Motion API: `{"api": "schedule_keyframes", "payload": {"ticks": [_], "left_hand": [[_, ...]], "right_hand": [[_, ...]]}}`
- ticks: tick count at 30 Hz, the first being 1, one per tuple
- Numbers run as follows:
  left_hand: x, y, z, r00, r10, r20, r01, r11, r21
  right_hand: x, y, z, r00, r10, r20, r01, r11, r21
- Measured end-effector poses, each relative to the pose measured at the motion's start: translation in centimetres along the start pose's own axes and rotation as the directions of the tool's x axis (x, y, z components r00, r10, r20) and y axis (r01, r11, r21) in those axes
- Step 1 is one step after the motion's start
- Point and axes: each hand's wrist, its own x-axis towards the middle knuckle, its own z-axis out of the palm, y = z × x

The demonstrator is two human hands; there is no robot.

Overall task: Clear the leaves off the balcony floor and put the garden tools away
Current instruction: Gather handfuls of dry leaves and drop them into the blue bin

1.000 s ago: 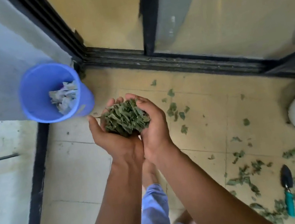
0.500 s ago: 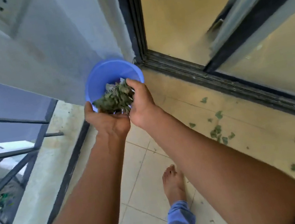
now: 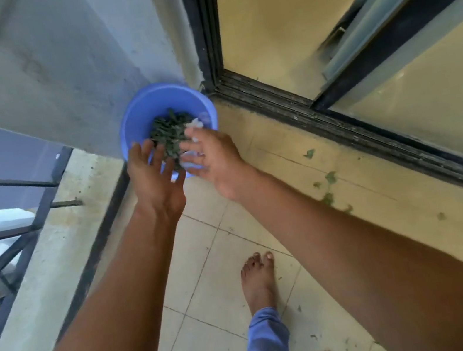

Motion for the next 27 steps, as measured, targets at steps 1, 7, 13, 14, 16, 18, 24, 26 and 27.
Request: {"api": "schedule_keyframes", "payload": {"ticks": [1,7,13,14,16,18,24,26,27], "left_hand": [[-0.1,-1.6,-0.4,0.999,-0.042,0.016,0.041,0.997,0.063],[-3.3,-14.2,-2.1,0.941,-0.338,-0.025,0.329,0.891,0.313],[-5.0,-26.3,-3.0,0.847,-0.525,-0.081,0.450,0.630,0.633],[-4.8,-28.2,-3.0,0.841,-0.536,-0.074,0.434,0.586,0.685],[-3.9,-31.8,-2.8,0.841,-0.538,-0.061,0.374,0.496,0.784],[-2.7,-35.3,-2.8,0.847,-0.531,-0.042,0.300,0.409,0.862],[1.3,-42.7,-4.0,0.871,-0.491,-0.003,0.174,0.303,0.937],[1.7,-43.8,-4.5,0.879,-0.476,0.005,0.158,0.302,0.940],[1.9,-44.2,-4.7,0.883,-0.470,0.003,0.158,0.303,0.940]], "right_hand": [[-0.7,1.6,-1.6,0.996,-0.069,-0.048,0.062,0.990,-0.123],[-4.9,10.8,-15.9,0.925,-0.274,-0.263,0.020,0.727,-0.686],[-6.1,17.8,-30.8,0.812,-0.334,-0.478,-0.225,0.577,-0.785],[-5.6,18.8,-33.0,0.808,-0.337,-0.483,-0.251,0.545,-0.800],[-4.4,20.4,-37.1,0.802,-0.346,-0.486,-0.285,0.494,-0.821],[-2.7,21.4,-40.5,0.796,-0.360,-0.487,-0.307,0.454,-0.836],[3.1,22.0,-45.7,0.815,-0.472,-0.335,-0.213,0.292,-0.932],[4.6,22.2,-46.0,0.823,-0.501,-0.267,-0.160,0.245,-0.956],[5.2,22.3,-46.1,0.827,-0.504,-0.249,-0.151,0.229,-0.962]]}}
